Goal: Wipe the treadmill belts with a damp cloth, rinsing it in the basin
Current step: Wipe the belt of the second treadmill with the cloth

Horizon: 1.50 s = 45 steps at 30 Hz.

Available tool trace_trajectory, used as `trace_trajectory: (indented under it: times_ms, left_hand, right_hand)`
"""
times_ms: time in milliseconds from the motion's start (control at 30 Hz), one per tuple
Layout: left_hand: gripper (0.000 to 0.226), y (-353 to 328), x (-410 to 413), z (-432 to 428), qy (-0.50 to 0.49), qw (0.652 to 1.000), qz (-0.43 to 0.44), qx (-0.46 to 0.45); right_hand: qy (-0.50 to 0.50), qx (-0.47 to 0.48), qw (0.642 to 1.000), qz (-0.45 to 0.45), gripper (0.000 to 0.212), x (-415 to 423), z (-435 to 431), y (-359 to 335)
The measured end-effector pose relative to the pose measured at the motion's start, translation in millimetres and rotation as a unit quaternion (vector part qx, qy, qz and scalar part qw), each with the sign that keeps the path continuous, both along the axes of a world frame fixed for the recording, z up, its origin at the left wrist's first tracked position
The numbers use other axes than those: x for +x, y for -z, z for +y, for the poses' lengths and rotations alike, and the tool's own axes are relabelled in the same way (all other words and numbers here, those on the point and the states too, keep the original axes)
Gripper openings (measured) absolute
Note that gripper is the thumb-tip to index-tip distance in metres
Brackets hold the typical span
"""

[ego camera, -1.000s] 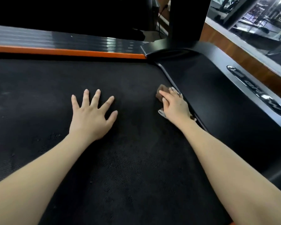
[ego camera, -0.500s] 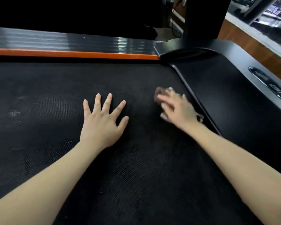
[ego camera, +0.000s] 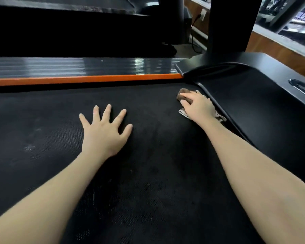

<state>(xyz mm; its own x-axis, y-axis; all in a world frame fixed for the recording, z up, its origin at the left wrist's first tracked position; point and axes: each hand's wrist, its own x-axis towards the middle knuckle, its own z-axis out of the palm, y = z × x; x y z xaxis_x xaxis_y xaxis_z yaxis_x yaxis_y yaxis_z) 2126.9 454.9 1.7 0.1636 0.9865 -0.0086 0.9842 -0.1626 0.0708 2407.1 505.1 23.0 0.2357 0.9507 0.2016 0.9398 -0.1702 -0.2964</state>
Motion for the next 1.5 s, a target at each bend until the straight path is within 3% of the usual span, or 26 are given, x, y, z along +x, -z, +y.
trace_trajectory:
  times_ms: [100, 167, 267, 333, 400, 467, 667, 900, 1067, 1233, 1500]
  left_hand:
    - [0.064, -0.9, 0.1, 1.6, 0.001, 1.000, -0.006, 0.007]
    - [0.064, -0.8, -0.7, 2.3, -0.001, 1.000, -0.008, 0.013]
    - [0.064, 0.6, -1.2, 1.4, 0.003, 1.000, -0.008, 0.015]
    - [0.064, 0.9, -1.0, 2.0, 0.000, 1.000, -0.009, 0.011]
    - [0.063, 2.9, 0.3, 1.5, -0.001, 1.000, -0.007, 0.009]
    - [0.063, 4.4, 0.1, 2.0, -0.002, 1.000, -0.010, 0.014]
    - [0.065, 4.7, -0.7, 2.9, -0.003, 1.000, -0.006, 0.007]
    - [0.064, 4.7, -1.5, 2.6, -0.005, 1.000, -0.010, 0.009]
    - [0.064, 4.3, -1.5, 1.8, -0.006, 1.000, -0.014, 0.015]
    - [0.064, 4.2, -2.2, 1.8, -0.003, 1.000, -0.015, 0.010]
    - [0.064, -0.2, -3.2, 0.1, 0.007, 1.000, -0.027, 0.009]
  right_hand:
    - [-0.003, 0.001, 1.000, 0.014, 0.029, -21.8, -4.7, -3.8]
    - [-0.108, 0.017, 0.994, 0.012, 0.029, -42.1, -33.9, 0.1]
    - [-0.291, 0.002, 0.956, 0.030, 0.031, -60.6, -76.0, 3.3]
    - [-0.248, -0.008, 0.969, 0.003, 0.033, -46.6, -50.0, -0.2]
    - [-0.092, -0.007, 0.996, 0.011, 0.031, -34.8, -8.1, -6.2]
    - [0.005, -0.001, 1.000, 0.000, 0.032, -43.3, 22.5, -7.4]
    - [-0.149, -0.013, 0.988, -0.032, 0.032, -88.4, 29.3, 0.2]
    - [0.000, -0.037, 0.997, -0.065, 0.033, -3.9, 56.1, -16.9]
    - [0.009, -0.043, 0.997, -0.059, 0.036, 16.9, 35.4, -17.4]
    - [-0.011, -0.044, 0.998, -0.035, 0.033, 35.1, -27.3, -10.5]
    - [-0.028, -0.022, 0.999, -0.007, 0.031, 39.5, -216.4, -8.2]
